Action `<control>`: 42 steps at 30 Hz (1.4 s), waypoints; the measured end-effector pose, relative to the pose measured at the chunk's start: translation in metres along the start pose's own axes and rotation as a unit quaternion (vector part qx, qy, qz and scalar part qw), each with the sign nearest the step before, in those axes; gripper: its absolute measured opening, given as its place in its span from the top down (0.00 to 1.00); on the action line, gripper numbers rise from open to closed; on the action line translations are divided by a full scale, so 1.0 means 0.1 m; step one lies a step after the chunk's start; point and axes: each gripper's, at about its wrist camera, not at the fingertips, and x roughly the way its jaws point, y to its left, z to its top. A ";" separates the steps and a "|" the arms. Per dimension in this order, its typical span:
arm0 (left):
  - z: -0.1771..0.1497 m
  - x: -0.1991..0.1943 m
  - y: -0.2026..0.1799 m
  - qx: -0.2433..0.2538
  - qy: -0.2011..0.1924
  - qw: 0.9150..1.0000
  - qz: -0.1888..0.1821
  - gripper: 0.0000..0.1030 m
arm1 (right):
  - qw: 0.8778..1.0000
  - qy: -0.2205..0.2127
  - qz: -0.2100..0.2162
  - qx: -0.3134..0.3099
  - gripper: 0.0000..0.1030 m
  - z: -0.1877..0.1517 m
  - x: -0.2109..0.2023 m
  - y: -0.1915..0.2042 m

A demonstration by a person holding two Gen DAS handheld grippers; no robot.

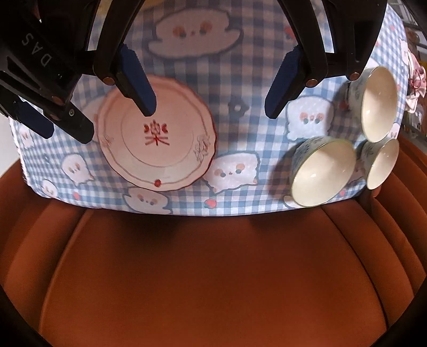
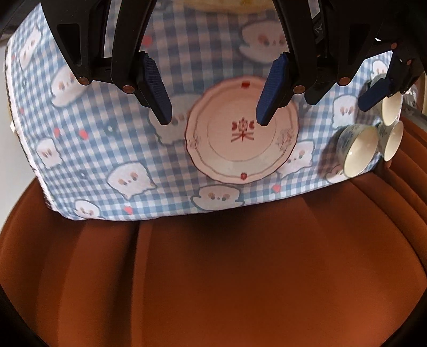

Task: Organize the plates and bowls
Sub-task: 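Move both tools over the red-rimmed plate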

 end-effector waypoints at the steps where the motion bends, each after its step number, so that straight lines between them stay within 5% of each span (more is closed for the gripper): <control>1: 0.04 0.08 -0.02 0.001 0.001 1.000 0.003 0.21 | 1.000 0.001 0.000 -0.002 0.33 0.04 0.07 -0.01; 19: 0.21 0.99 -0.24 0.005 0.036 0.999 0.032 0.28 | 0.999 0.049 -0.003 0.012 0.33 0.27 1.20 -0.24; 24: 0.19 1.06 -0.27 0.010 0.037 0.999 0.030 0.31 | 0.998 0.066 0.013 0.010 0.46 0.24 1.37 -0.26; 27: 0.20 1.08 -0.30 0.016 0.040 0.999 0.022 0.32 | 0.998 0.062 0.013 0.006 0.53 0.24 1.37 -0.24; 42: -0.17 0.83 -0.15 0.016 0.063 0.998 0.012 0.31 | 0.996 0.084 0.006 0.002 0.53 -0.05 1.11 -0.12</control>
